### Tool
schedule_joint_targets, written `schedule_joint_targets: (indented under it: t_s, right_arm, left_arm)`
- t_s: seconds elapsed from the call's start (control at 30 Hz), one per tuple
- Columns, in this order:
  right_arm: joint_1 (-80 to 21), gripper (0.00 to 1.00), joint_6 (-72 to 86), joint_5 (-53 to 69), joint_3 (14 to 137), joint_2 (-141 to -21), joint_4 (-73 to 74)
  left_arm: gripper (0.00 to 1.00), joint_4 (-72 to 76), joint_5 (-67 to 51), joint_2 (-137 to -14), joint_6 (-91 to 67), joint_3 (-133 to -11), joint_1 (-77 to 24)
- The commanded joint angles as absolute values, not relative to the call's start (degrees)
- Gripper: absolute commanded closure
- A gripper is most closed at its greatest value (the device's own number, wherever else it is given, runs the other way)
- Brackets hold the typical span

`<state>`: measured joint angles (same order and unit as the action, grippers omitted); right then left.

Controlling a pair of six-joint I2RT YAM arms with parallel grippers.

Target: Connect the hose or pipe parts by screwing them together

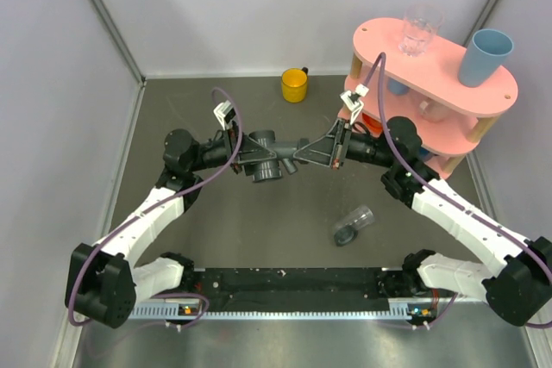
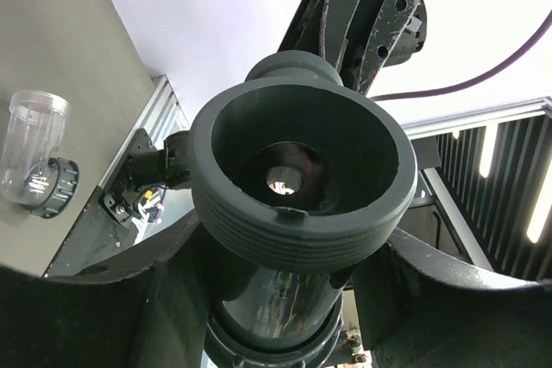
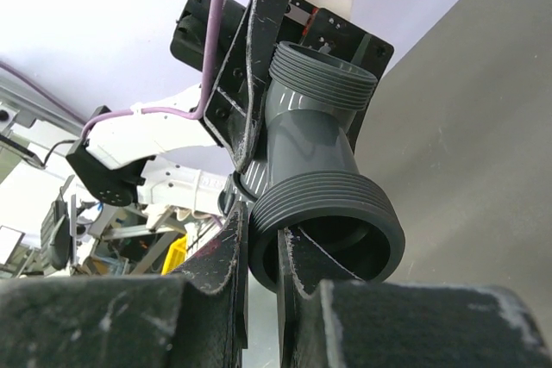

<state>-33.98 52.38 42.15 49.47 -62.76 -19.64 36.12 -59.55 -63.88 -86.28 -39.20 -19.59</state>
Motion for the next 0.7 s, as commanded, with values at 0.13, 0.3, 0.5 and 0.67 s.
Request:
schedule_joint_targets:
  t_s: [0.13,0.3,0.5,0.67]
  right_arm:
    - [-31.74,0.56,49.49,41.75,50.01,-61.35,-16.19]
    - [-26.46,0.36,45.98,41.22,50.27,-56.53,-5.83]
    - [-24.17,0.26,32.62,30.43,52.11,-52.47,20.71]
    - [-24.17,0.27,23.82,18.75,53.17,-55.35,40.98]
  left_arm:
    - [1.0,36.05,-57.3,-62.49,-86.41,-41.92,-18.81]
    - [1.0,16.68,-58.1,-62.4,-74.03,-46.05,-15.57]
    - [1.0,-7.17,-54.76,-62.22,-53.91,-52.01,-12.04]
    - [1.0,-29.39,-47.21,-64.6,-39.58,-56.42,-11.95]
